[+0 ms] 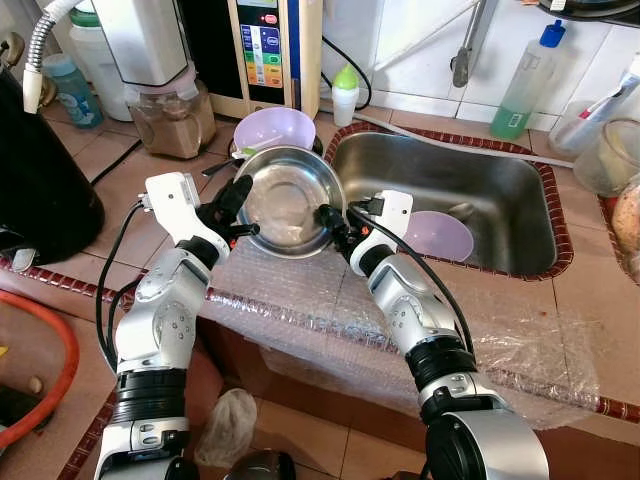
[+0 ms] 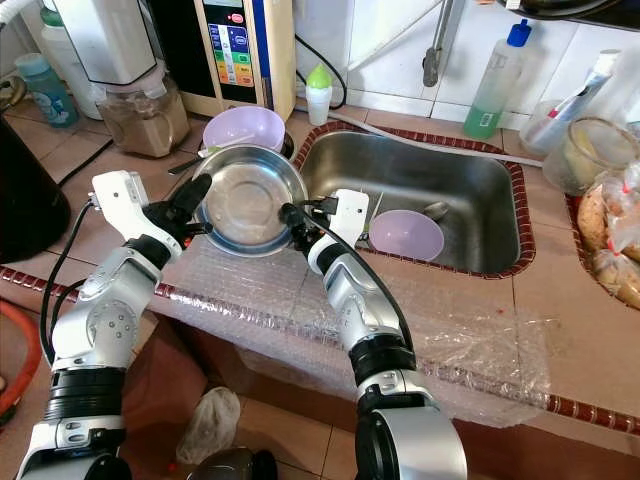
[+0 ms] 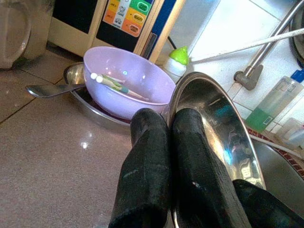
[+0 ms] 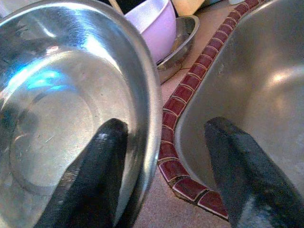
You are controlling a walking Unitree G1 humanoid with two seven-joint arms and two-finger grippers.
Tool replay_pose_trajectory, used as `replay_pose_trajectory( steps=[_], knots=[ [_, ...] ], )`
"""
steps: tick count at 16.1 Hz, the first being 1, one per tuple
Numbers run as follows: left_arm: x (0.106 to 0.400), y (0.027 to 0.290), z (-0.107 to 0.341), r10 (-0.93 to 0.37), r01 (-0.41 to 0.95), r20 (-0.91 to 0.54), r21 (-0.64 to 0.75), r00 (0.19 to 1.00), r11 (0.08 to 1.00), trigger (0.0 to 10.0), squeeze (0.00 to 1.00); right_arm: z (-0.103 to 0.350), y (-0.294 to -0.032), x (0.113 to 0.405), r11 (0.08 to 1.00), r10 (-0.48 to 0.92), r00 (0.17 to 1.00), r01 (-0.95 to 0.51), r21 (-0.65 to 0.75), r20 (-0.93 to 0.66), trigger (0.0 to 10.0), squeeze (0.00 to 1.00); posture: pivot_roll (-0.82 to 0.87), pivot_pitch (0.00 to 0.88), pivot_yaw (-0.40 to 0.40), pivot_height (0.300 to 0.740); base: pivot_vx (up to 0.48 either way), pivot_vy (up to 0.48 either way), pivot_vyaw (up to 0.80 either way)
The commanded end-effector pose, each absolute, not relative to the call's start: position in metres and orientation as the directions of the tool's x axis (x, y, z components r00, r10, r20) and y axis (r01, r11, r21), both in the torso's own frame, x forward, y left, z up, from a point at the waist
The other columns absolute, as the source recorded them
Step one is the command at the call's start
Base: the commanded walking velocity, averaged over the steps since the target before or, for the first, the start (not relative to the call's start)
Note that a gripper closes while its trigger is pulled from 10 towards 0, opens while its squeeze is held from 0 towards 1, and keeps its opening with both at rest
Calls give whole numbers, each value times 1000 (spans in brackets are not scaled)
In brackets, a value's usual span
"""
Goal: Kitchen organization
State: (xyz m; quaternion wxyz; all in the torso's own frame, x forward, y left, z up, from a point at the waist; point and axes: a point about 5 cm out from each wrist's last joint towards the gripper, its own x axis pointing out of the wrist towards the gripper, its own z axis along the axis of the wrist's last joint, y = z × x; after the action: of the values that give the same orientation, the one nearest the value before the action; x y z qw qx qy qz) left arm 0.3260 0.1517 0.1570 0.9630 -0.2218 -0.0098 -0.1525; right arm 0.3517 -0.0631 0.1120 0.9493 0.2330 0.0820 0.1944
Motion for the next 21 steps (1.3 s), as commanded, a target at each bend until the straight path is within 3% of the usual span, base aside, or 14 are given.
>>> replay_pose_trajectory(
  steps=[1,15,16,19,21],
  knots=[
    [327,150,164,-310,332,123,-425,943,842,0,0,113,-60,353,811,404,912,-319,490,-75,0,0,36,0,41,740,0,0,0],
    [328,145,160,-336,345,93,-381,937,858,0,0,115,-75,359,801,330,941,-239,548,-73,0,0,37,0,52,740,0,0,0],
    [327,142,159,-352,358,85,-363,932,860,1451,0,114,-79,360,802,319,945,-226,553,-75,0,0,34,0,55,740,0,0,0],
    [324,128,158,-405,409,82,-316,911,856,10000,0,111,-89,359,815,292,953,-202,543,-83,0,0,32,0,58,740,0,0,0],
    [322,116,157,-446,448,79,-294,892,844,10000,0,109,-103,358,819,253,964,-166,549,-86,0,0,36,0,61,740,0,0,0]
  ],
)
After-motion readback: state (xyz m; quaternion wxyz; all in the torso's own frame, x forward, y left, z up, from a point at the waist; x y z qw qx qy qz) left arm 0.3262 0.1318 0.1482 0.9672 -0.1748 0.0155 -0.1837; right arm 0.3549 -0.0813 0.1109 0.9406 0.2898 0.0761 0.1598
